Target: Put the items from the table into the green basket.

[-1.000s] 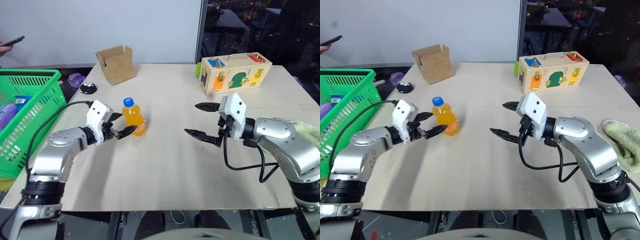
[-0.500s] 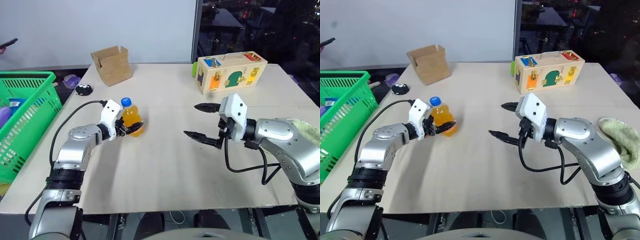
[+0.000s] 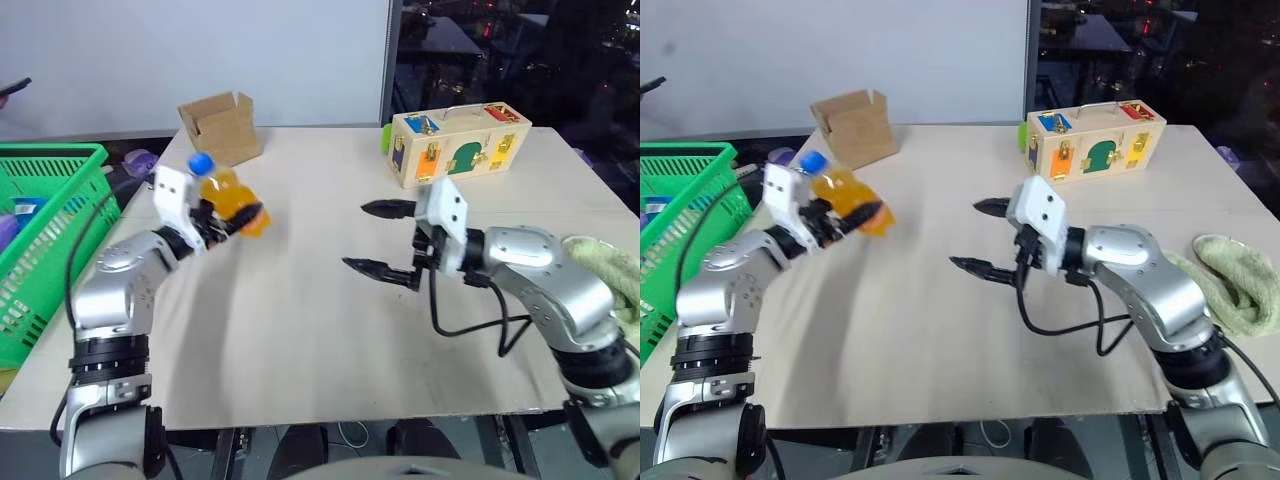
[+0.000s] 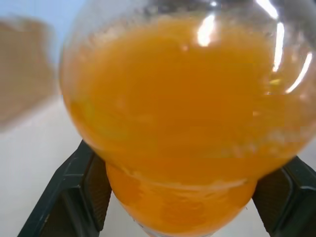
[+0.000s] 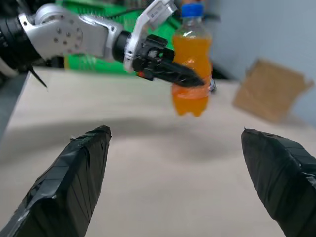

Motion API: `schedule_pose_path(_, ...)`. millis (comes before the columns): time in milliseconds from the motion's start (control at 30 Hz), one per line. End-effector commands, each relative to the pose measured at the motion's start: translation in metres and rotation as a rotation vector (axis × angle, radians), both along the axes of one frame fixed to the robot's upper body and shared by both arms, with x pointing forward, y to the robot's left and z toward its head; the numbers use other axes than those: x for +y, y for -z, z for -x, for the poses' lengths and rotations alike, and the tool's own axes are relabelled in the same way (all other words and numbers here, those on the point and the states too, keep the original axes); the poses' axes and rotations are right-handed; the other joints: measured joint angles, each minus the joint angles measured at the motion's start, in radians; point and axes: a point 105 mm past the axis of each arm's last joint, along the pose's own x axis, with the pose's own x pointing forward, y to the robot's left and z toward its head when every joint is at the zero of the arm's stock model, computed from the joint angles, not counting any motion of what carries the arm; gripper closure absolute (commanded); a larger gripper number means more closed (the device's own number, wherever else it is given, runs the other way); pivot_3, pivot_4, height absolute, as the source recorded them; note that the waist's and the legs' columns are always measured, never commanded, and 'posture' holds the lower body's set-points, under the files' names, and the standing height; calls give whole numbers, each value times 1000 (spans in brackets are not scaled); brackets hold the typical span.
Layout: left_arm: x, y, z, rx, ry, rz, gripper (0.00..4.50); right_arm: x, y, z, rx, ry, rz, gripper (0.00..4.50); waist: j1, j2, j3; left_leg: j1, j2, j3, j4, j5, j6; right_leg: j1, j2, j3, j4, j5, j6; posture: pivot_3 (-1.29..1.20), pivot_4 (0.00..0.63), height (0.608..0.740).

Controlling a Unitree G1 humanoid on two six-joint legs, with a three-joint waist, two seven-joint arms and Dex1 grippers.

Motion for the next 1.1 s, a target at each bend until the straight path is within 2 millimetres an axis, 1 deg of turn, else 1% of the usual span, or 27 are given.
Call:
schedule_pose_path(33, 59, -78, 16, -237, -247, 27, 1387, 21, -18, 1, -83, -65, -49, 0, 2, -1, 0, 0, 0, 0, 0, 0, 0, 0, 0, 0, 0, 0, 0, 148, 0, 740)
schedule_pose_path(133, 102, -110, 31, -331, -438, -52, 1387, 36, -30, 1, -96, -105, -91, 0, 6, -2, 0, 0, 0, -2, -1, 0, 0, -1, 1, -1, 1, 0, 0, 181, 0, 740)
schedule_pose_path(233, 137, -131, 46, -378, -593, -132, 1387, 47, -36, 5, -111, -153, -111, 0, 37, -2, 0, 0, 0, -3, -3, 0, -1, -1, 0, -2, 0, 0, -1, 181, 0, 740)
schedule_pose_path(300, 159, -137, 56, -378, -686, -180, 1387, 55, -39, 9, -119, -186, -121, 0, 58, -2, 0, -1, -1, -3, -5, 0, -1, -1, -1, -4, -2, 0, -1, 211, 0, 740)
schedule_pose_path(367, 176, -138, 64, -367, -743, -214, 1387, 60, -42, 12, -122, -215, -131, 0, 79, -3, 0, -1, -1, -3, -5, 0, -1, -1, -1, -4, -2, 0, -1, 217, 0, 740)
schedule_pose_path(433, 193, -129, 68, -305, -789, -252, 1387, 63, -42, 13, -121, -239, -136, 0, 99, -3, 0, -1, -1, -4, -5, 0, -1, -1, -1, -6, -2, 0, -1, 217, 0, 740)
schedule_pose_path(500, 202, -121, 70, -265, -803, -269, 1387, 64, -42, 13, -120, -245, -136, 0, 109, -4, -1, -1, -1, -4, -5, 0, -1, -1, 0, -6, -2, 0, -1, 217, 0, 740)
schedule_pose_path(600, 213, -102, 70, -181, -812, -270, 1387, 65, -41, 11, -120, -238, -131, 0, 129, -8, -2, -1, -1, -5, -5, 2, -5, 0, -1, -8, -3, 0, -1, 212, 0, 740)
schedule_pose_path(633, 216, -93, 70, -148, -815, -279, 1387, 65, -40, 10, -115, -230, -128, 0, 133, -8, -3, -1, -1, -5, -5, 3, -7, 0, -1, -8, -4, 0, -1, 205, 0, 740)
schedule_pose_path(800, 224, -61, 70, -38, -825, -285, 1387, 63, -41, 6, -91, -184, -130, 0, 137, -10, -4, -1, 0, -5, -5, 5, -10, -1, -1, -9, -3, 0, -1, 185, 0, 740)
schedule_pose_path(967, 224, -48, 67, 0, -824, -295, 1387, 61, -40, 0, -62, -131, -126, 0, 133, -12, -4, -2, 1, -6, -6, 5, -10, -1, 0, -9, -3, 2, -4, 185, 0, 740)
schedule_pose_path(1100, 223, -42, 65, 10, -827, -293, 1387, 59, -39, -3, -45, -100, -124, 0, 127, -12, -4, -2, 1, -6, -8, 5, -10, -2, 0, -9, -3, 2, -4, 146, 0, 740)
